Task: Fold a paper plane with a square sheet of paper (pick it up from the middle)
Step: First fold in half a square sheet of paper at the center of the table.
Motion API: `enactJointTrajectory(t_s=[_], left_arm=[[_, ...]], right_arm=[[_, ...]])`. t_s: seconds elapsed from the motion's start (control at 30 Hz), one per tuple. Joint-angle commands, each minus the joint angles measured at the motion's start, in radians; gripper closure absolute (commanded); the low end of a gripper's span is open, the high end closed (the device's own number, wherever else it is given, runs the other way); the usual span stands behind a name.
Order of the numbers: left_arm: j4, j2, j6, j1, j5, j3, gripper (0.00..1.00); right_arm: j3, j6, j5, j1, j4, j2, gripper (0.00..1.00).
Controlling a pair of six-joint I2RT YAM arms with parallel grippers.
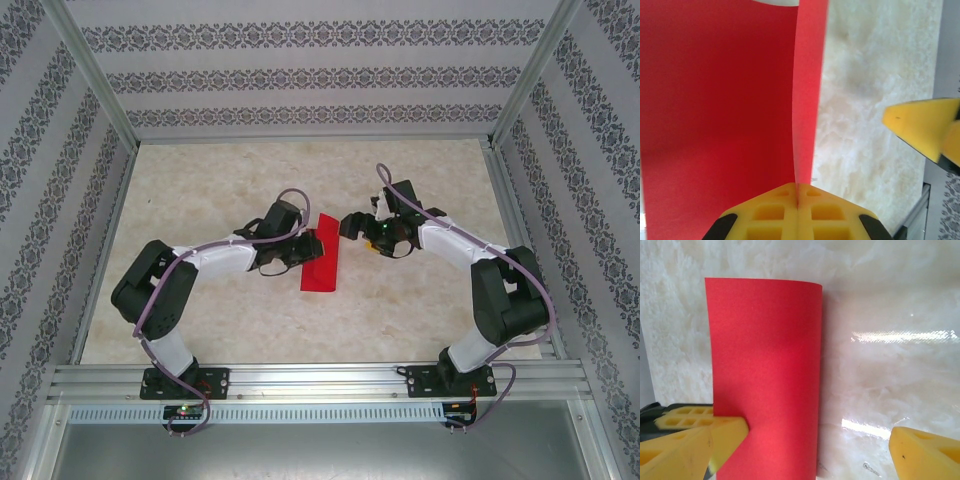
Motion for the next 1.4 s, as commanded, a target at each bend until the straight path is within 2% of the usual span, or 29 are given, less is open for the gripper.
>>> enactJointTrajectory(t_s=[0.0,0.13,0.4,0.6,1.1,1.17,1.27,1.37], left_arm=[[0.064,-0.02,-0.041,-0.007,-0.075,-0.033,1.0],[0.038,-0.017,-0.045,-0.006,-0.099,-0.052,1.0],[-0.043,0.012,-0.022,-0.007,-0.12,-0.024,1.0],[-0.063,0.044,-0.013,-0.006,-0.114,-0.011,1.0],[-0.108,0.077,-0.009,-0.005,-0.132,0.016,0.95],[-0.111,0.075,-0.014,-0.005,-0.131,0.016,0.92],[-0.161,0.068,-0.009,-0.003,-0.147,0.033,0.81],[-0.221,0.032,-0.006,0.007,-0.18,0.043,0.63]], right_arm=[[0.015,-0.048,-0.042,0.018,-0.025,0.035,0.1],[0.071,-0.058,-0.034,0.068,-0.048,0.095,0.12],[0.152,-0.073,-0.049,0.121,-0.074,0.211,0.24],[0.19,-0.079,-0.041,0.129,-0.096,0.272,0.34],[0.202,-0.085,0.001,0.132,-0.108,0.35,0.49],[0.206,-0.089,0.014,0.134,-0.121,0.361,0.5],[0.215,-0.099,0.051,0.142,-0.153,0.377,0.53],[0.22,-0.11,0.103,0.15,-0.181,0.388,0.54]])
